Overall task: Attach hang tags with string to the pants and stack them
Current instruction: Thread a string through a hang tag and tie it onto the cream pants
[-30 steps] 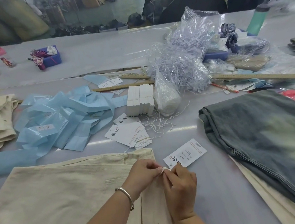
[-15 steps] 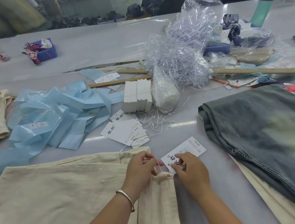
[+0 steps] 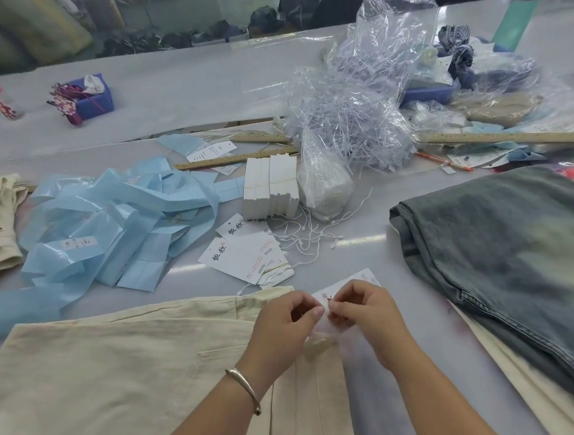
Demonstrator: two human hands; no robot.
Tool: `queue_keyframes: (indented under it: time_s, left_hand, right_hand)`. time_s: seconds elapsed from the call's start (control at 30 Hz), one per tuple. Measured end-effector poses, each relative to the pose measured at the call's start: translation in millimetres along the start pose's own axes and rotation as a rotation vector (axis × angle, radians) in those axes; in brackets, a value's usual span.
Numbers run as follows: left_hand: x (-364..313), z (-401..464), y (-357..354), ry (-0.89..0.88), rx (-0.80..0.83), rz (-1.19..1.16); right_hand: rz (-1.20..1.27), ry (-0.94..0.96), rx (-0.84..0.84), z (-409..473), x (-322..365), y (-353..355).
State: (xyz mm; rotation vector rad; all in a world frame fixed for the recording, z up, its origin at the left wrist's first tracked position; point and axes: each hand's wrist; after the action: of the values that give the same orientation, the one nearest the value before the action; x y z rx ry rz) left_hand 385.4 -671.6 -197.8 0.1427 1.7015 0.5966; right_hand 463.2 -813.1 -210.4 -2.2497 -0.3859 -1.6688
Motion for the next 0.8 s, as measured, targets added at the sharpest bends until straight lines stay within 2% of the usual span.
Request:
queue_keyframes:
  time_s: [0.07,0.17,0.3,0.57,0.8]
  left_hand:
    - [-7.7,-0.5,3.2,-0.078,-0.007,0.11]
    - [-16.6,-1.9,9.0,-0.15,-0.04,0.273]
    - [-23.4,-5.5,15.5,-0.191,-0.026,0.368]
    - [-28.7,-12.6,18.9,-0.23,-0.033,0.386]
    - [-26.6,-16.4,16.1,-0.155,-0.044,0.277]
  right_hand:
    - [0.239,-0.066,0.087,-6.1,7.9,2.0]
    - [0.391,-0.089,0.175,-11.4,15.1,2.1]
    - [0.428,-0.06,0.221,-15.3,18.0,1.1]
    - [0.418,-0.033,0.241,-19.8,19.6,-2.1]
    - [0.385,-0.005,0.259,-23.4,21.0,-1.5]
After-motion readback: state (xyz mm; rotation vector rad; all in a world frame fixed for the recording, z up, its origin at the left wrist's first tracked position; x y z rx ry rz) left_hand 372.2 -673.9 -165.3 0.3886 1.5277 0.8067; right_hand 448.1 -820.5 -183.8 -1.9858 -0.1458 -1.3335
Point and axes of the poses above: each hand's wrist, its own z-axis towards the middle knuckle, its own y-axis out of the back of the hand, x = y × z, and after that the axes turned 7 degrees about z, right-handed
